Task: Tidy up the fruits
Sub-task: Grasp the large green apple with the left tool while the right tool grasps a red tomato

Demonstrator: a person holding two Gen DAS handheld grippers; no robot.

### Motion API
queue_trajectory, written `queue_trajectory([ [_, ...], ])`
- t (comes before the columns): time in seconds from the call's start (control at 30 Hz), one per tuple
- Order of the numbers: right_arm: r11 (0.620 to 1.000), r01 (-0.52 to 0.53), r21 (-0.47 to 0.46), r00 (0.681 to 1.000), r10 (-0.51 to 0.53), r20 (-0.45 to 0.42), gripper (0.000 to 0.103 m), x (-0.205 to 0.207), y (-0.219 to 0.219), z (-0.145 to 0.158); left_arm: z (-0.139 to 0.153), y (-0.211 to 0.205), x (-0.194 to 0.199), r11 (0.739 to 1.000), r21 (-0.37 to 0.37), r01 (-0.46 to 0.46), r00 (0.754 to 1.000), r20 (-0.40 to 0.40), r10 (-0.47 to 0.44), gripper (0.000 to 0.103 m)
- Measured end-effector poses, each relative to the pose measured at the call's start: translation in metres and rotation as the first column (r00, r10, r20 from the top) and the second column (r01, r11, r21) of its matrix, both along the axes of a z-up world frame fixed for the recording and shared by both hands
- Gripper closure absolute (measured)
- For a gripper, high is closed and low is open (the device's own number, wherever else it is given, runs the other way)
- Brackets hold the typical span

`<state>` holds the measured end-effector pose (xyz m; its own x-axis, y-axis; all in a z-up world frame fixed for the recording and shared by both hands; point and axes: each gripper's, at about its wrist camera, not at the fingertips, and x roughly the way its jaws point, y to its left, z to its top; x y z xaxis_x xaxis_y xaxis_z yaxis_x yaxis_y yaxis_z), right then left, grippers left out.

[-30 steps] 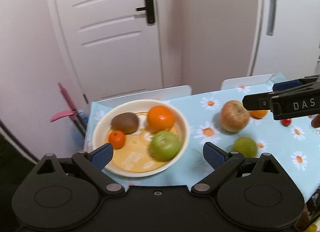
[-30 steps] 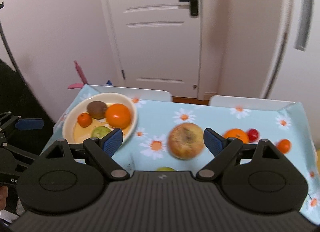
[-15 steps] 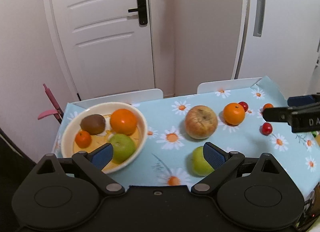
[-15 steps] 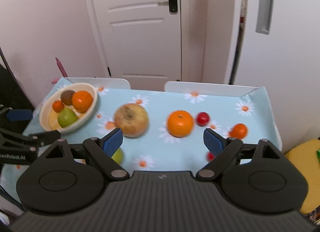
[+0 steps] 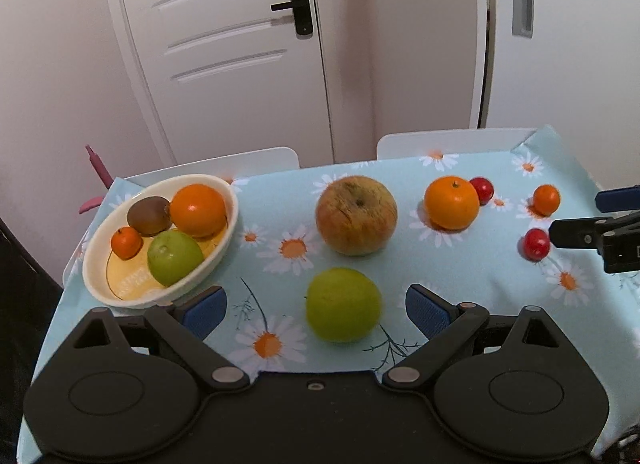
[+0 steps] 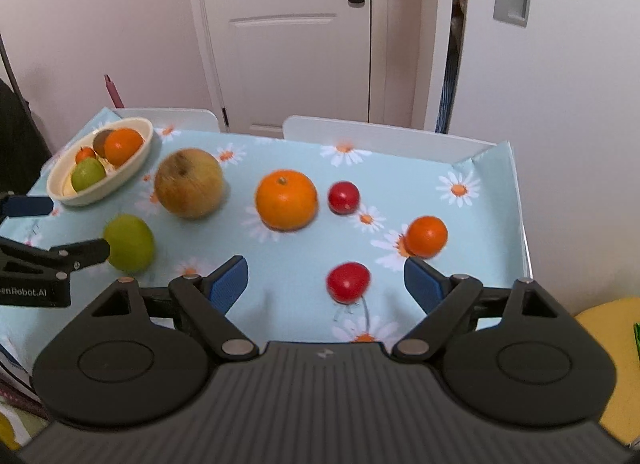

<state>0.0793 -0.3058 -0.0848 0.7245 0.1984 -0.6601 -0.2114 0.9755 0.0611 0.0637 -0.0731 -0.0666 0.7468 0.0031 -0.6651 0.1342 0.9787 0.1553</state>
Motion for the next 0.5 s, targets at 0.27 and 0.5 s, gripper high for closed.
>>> queue_trajectory([
  [0.27,1.0,-0.006,0.017,1.0,0.006,-0.011,0.008,0.015,-0.016,-0.031,-0.031,-0.017,0.015,0.999,0.04,-0.019,1.0,0.008,0.019,0.014],
  [0.5,0.999,-0.017,0.029,1.0,0.017,-0.013,0.014,0.023,-0.016,-0.047,-0.052,-0.02,0.023,0.999,0.041,-0.021,1.0,0.0,0.021,0.029],
])
